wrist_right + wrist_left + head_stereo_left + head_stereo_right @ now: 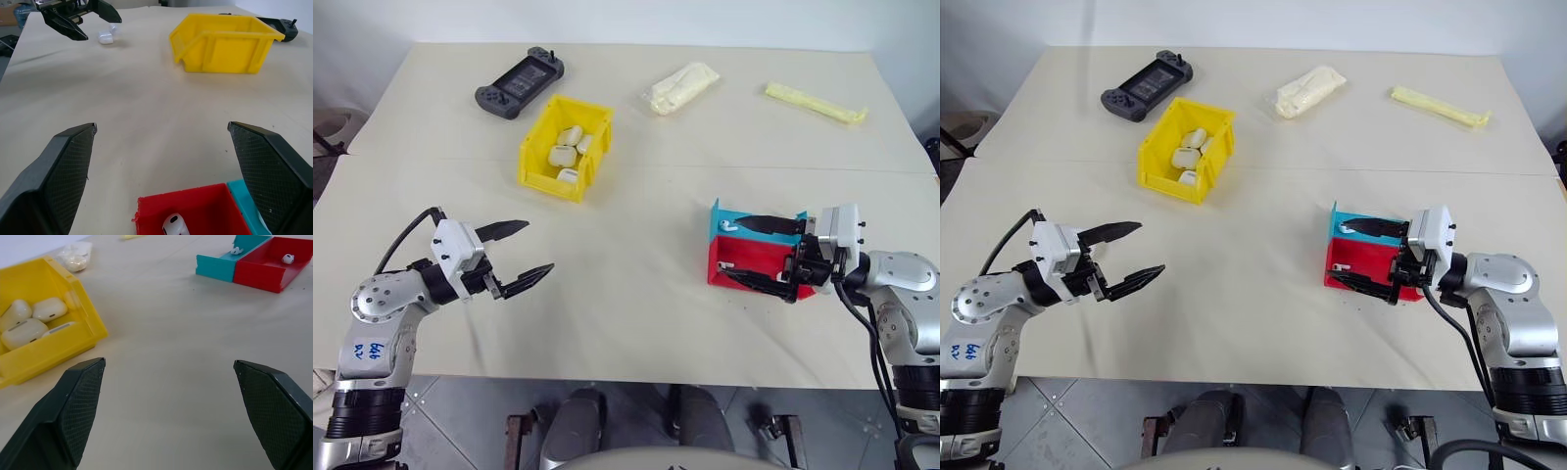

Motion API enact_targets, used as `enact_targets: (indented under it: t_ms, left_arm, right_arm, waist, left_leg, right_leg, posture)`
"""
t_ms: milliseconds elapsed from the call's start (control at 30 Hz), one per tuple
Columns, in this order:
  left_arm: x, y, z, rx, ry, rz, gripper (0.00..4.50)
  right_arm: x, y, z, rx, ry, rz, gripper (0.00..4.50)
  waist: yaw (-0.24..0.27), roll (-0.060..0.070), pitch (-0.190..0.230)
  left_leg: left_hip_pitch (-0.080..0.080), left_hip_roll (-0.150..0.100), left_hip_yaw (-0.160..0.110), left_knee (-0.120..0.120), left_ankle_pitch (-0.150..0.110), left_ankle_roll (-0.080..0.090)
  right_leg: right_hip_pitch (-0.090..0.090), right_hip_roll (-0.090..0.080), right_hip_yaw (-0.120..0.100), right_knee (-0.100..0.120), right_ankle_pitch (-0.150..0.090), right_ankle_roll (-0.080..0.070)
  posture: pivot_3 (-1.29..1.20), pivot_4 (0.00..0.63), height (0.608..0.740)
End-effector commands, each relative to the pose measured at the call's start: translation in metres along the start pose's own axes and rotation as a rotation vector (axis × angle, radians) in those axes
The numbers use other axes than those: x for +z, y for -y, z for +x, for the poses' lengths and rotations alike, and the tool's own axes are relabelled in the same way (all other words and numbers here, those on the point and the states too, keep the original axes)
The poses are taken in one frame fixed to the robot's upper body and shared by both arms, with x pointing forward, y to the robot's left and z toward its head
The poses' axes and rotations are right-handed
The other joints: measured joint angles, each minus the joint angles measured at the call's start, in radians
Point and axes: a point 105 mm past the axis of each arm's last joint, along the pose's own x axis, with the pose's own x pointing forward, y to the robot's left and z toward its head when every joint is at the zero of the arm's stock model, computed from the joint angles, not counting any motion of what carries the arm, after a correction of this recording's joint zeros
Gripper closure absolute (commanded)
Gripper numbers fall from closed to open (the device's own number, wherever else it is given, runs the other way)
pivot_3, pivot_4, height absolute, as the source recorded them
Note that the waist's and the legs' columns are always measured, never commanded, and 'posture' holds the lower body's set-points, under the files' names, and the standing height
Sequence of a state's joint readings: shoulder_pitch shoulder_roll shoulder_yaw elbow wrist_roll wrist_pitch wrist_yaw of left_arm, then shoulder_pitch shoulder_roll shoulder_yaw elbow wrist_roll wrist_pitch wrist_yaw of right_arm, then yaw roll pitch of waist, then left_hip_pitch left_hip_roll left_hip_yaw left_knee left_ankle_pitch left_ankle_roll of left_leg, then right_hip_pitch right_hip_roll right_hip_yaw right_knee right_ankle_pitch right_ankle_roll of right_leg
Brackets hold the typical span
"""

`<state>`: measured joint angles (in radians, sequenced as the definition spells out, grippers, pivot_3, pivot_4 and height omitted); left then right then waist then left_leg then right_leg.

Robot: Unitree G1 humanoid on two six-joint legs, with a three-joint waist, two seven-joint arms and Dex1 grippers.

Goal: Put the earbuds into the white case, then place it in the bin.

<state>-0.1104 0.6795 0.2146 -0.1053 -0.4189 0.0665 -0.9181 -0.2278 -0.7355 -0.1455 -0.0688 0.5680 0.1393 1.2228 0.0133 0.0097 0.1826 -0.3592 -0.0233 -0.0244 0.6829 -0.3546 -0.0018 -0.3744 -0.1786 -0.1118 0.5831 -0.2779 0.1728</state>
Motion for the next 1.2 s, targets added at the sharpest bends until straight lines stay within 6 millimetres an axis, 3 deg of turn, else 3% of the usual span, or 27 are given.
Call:
enact_targets:
  t_ms: [33,300,467,633,867,1033,1200]
  left_arm:
    - [0.008,-0.006,-0.001,0.032,0.005,0.058,0.02]
    - [0.011,-0.009,-0.006,0.066,0.026,0.015,0.02]
    - [0.010,-0.019,-0.020,0.215,0.021,-0.013,0.02]
    - [-0.011,-0.030,-0.068,0.546,-0.053,-0.089,0.02]
    - [-0.038,0.008,-0.136,0.986,-0.156,-0.229,0.02]
    - [-0.043,0.030,-0.137,1.033,-0.183,-0.312,0.02]
    - [-0.040,0.018,-0.126,1.017,-0.251,-0.365,0.02]
  right_arm:
    - [0.007,0.003,-0.005,-0.010,0.006,-0.039,0.00]
    - [0.004,0.005,-0.005,0.003,0.006,-0.037,0.00]
    - [0.007,0.005,0.002,0.036,0.031,-0.049,0.00]
    - [0.025,-0.003,0.027,0.088,0.153,-0.053,0.00]
    - [0.041,-0.023,0.055,0.164,0.273,-0.138,0.00]
    - [0.042,-0.023,0.063,0.178,0.287,-0.152,0.00]
    - [0.033,-0.025,0.062,0.194,0.249,-0.133,0.00]
  waist:
    - [0.001,0.000,0.000]
    - [0.002,0.000,0.000]
    - [0.001,0.000,0.000]
    - [-0.013,0.000,0.000]
    - [-0.005,-0.003,0.003]
    - [0.016,-0.004,0.003]
    - [0.013,-0.004,0.003]
  left_leg:
    - [0.000,0.000,0.001,0.000,0.000,0.000]
    - [0.000,0.001,0.003,0.000,0.000,0.000]
    - [0.001,0.002,0.003,0.000,-0.001,0.000]
    - [0.002,0.004,0.004,0.000,-0.002,-0.001]
    - [0.003,0.006,0.006,0.000,-0.005,-0.002]
    - [0.003,0.006,0.006,0.000,-0.006,-0.002]
    - [0.003,0.007,0.006,0.000,-0.006,-0.003]
  right_leg:
    - [0.000,0.000,0.001,0.000,0.000,0.000]
    - [-0.001,0.001,0.003,0.000,0.000,0.000]
    - [-0.001,0.001,0.003,0.000,0.000,0.000]
    - [-0.002,0.004,0.005,0.000,0.000,0.000]
    - [-0.002,0.005,0.007,-0.001,0.000,0.000]
    - [-0.002,0.005,0.008,-0.002,0.000,-0.001]
    - [-0.002,0.006,0.008,-0.001,-0.001,-0.002]
  posture:
    - [0.00,0.150,0.740]
    - [0.00,0.150,0.740]
    - [0.00,0.150,0.740]
    - [0.00,0.150,0.740]
    - [0.00,0.150,0.740]
    - [0.00,0.150,0.740]
    - [0.00,0.150,0.740]
